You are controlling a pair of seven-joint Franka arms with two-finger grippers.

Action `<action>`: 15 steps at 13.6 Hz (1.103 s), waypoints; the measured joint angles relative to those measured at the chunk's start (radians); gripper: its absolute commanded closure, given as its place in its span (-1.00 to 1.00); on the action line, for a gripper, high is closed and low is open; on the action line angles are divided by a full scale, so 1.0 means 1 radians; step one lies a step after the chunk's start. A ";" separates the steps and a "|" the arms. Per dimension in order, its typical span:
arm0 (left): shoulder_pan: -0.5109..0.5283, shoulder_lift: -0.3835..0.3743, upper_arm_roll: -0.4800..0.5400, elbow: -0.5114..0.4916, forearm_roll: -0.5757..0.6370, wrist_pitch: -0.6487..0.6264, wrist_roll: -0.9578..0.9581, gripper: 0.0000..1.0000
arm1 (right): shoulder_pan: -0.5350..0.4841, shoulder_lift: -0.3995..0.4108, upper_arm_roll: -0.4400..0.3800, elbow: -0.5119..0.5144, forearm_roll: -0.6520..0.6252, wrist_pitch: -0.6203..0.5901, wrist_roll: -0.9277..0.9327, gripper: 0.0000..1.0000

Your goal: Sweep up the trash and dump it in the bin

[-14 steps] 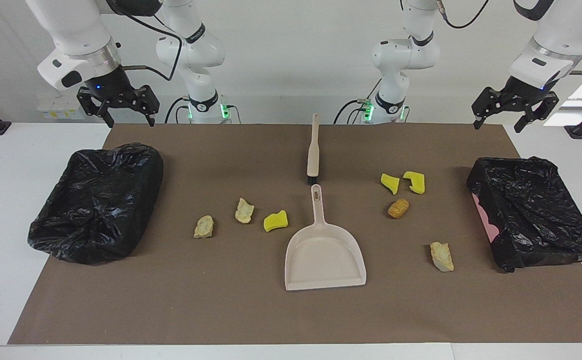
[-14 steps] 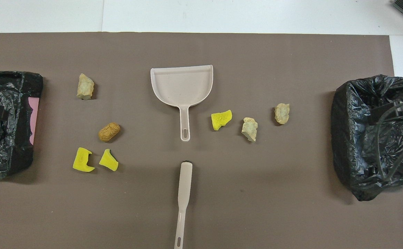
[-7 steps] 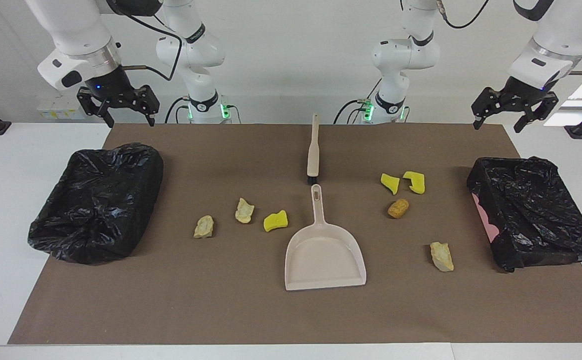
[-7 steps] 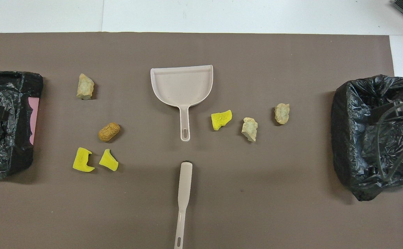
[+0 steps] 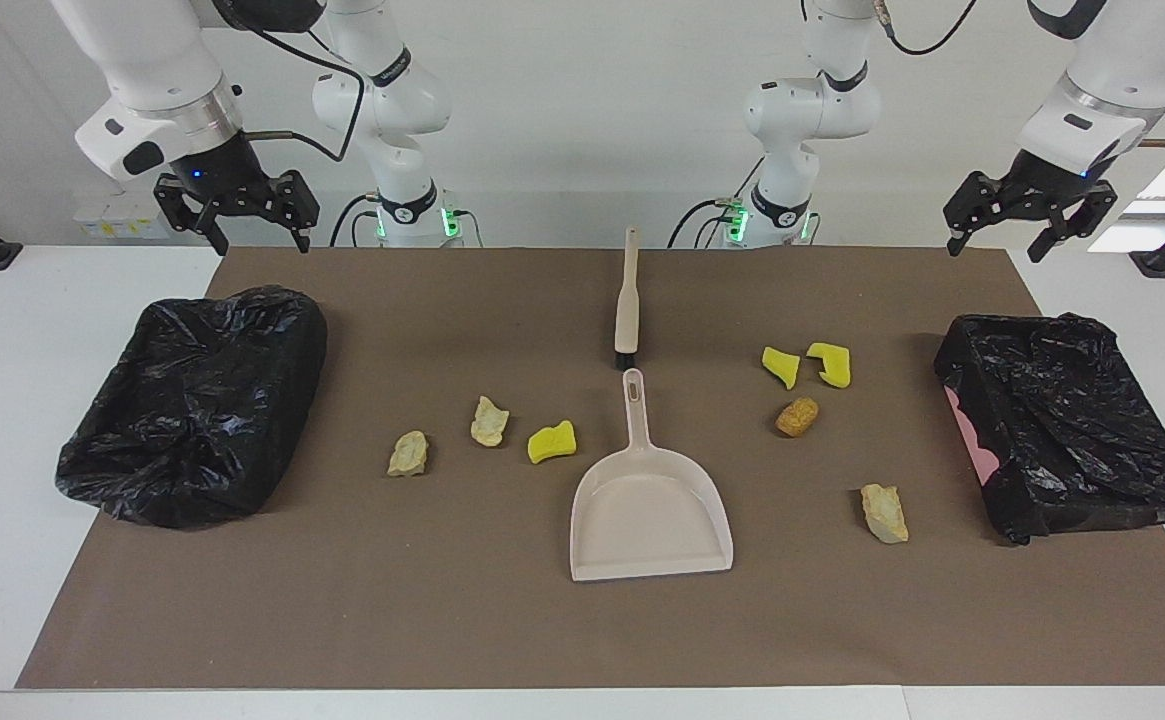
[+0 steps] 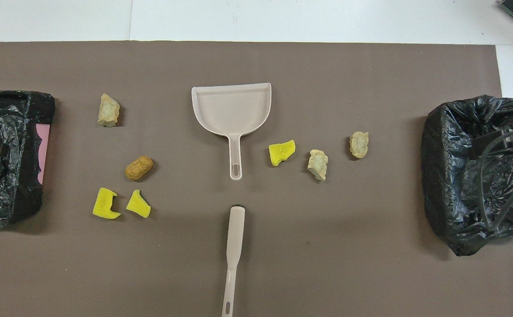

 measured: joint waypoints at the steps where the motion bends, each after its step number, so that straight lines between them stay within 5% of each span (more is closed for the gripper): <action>1: 0.003 0.000 0.001 0.000 0.000 0.000 0.000 -1.00 | 0.000 0.000 0.000 0.000 0.000 0.000 0.000 -1.00; 15: -0.041 -0.004 -0.042 -0.007 -0.003 -0.006 -0.002 -1.00 | -0.001 0.000 0.000 0.000 0.000 0.000 0.000 -1.00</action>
